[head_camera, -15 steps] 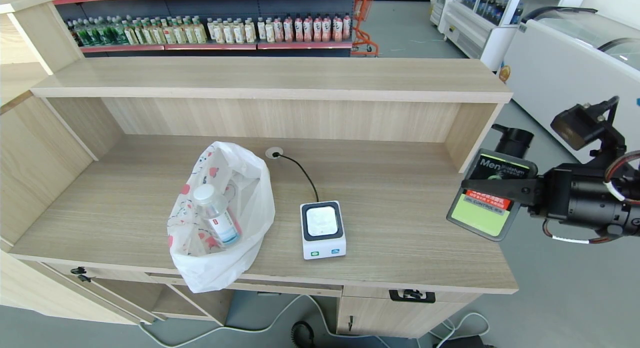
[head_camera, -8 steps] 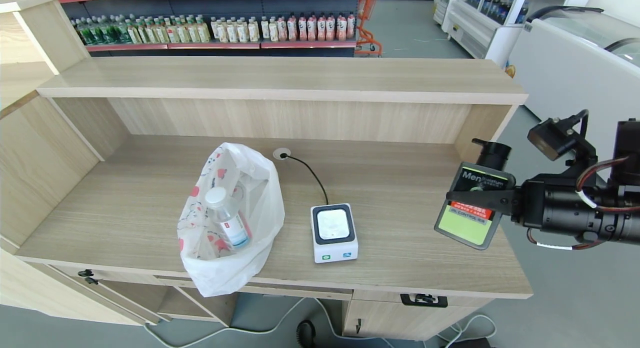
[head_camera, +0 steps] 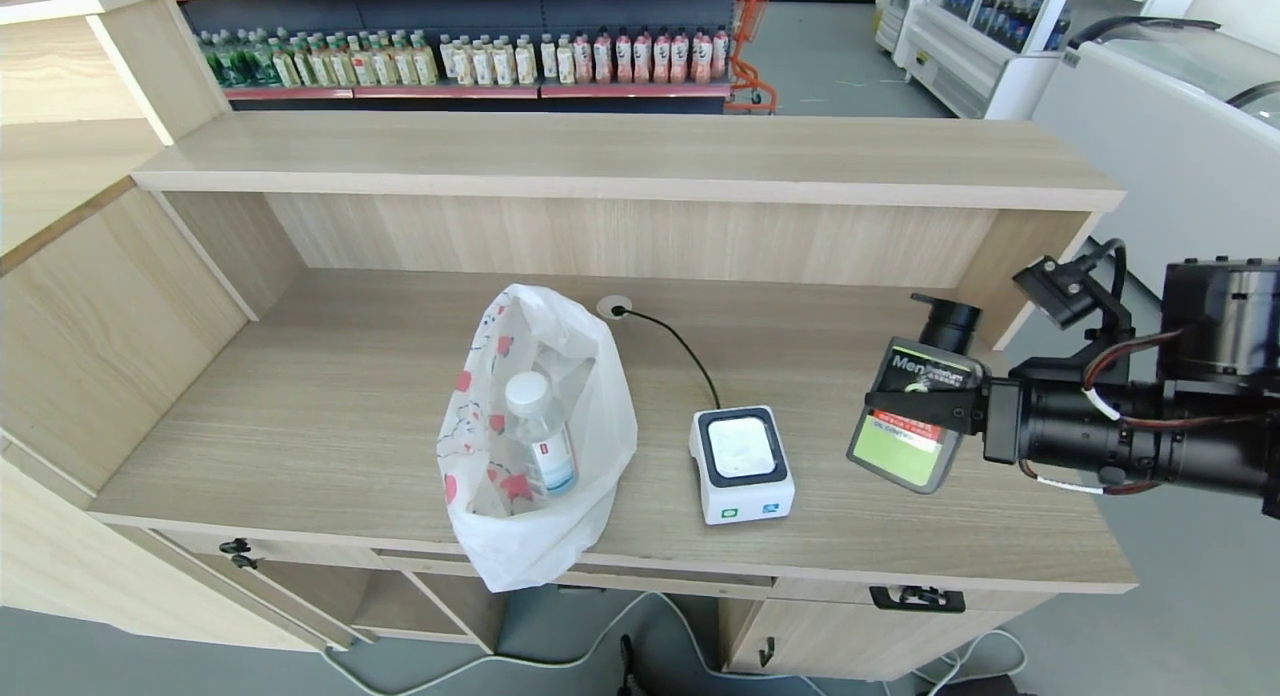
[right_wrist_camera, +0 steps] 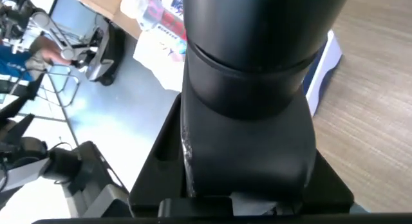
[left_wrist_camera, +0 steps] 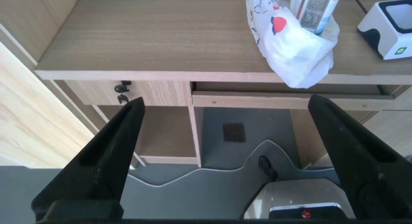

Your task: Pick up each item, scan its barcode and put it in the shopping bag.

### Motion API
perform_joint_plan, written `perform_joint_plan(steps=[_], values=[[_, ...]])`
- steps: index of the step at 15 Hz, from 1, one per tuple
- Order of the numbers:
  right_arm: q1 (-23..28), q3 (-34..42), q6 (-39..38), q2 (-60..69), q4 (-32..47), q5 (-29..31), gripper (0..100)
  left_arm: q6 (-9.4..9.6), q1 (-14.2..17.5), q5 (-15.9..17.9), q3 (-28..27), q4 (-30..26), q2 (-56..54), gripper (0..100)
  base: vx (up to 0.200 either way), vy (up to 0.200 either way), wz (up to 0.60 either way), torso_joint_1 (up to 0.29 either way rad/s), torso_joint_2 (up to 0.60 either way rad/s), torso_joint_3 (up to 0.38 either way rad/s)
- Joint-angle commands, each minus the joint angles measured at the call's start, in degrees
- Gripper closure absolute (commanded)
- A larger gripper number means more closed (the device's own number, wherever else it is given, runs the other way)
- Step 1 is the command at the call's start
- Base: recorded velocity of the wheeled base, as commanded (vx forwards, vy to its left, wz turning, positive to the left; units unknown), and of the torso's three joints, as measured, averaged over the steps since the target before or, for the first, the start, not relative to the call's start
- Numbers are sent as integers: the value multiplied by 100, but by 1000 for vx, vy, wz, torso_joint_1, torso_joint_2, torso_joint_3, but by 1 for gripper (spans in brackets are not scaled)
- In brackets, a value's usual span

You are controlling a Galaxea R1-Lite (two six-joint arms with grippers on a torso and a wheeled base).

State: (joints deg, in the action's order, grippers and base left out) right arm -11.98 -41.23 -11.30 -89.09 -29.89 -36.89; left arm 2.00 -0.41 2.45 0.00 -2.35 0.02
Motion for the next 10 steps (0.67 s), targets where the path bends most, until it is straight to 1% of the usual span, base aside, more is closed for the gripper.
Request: perform_joint_plan(steps=[1,2,3,7,10], values=[[-6,62,23,-522,-333,103,100,2,-2,1,0,-2,-2,0,0,0,0,0,0,0],[-6,71,31,-566,-368,138,100,2,-2,1,0,-2,-2,0,0,0,0,0,0,0],[-32,141,93,-680,-403,349,100,2,-2,1,0,-2,-2,0,0,0,0,0,0,0],[-243,62,128,-856,-465,375,100,11,-2,1,0,-2,-2,0,0,0,0,0,0,0],[-366,45,93,-1181,-1001,375,100,11,-2,1,0,-2,-2,0,0,0,0,0,0,0]])
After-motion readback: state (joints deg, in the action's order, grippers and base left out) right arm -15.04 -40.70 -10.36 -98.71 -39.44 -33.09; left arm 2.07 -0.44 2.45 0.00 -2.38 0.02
